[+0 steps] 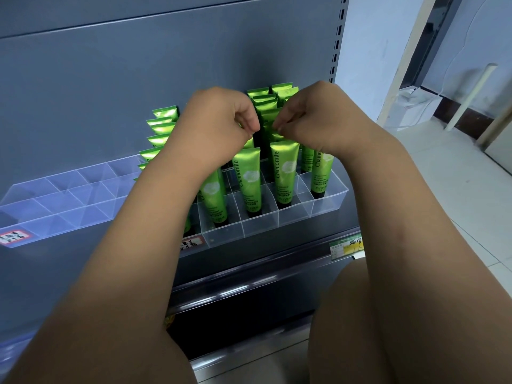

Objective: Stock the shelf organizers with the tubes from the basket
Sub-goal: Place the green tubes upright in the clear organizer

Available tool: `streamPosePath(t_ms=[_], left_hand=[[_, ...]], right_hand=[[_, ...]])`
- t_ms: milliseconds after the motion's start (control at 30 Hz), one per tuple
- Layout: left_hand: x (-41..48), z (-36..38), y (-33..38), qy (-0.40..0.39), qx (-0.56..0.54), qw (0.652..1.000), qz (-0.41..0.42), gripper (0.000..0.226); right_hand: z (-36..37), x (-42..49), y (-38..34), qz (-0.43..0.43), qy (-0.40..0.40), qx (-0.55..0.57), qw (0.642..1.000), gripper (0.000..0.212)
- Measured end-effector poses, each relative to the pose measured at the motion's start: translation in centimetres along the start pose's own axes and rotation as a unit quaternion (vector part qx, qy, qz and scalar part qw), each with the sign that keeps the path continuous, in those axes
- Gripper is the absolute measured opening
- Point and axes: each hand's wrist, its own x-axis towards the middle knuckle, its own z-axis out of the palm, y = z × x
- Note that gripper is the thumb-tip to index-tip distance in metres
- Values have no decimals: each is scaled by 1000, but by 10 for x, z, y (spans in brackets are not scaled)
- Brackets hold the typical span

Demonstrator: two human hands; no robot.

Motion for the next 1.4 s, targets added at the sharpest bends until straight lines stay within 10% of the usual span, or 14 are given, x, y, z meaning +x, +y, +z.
streamPosePath(t_ms=[1400], left_hand=[[0, -5, -1, -38, 43, 998, -39, 17]], right_hand=[[13, -2, -26, -50, -2, -2, 999, 15]])
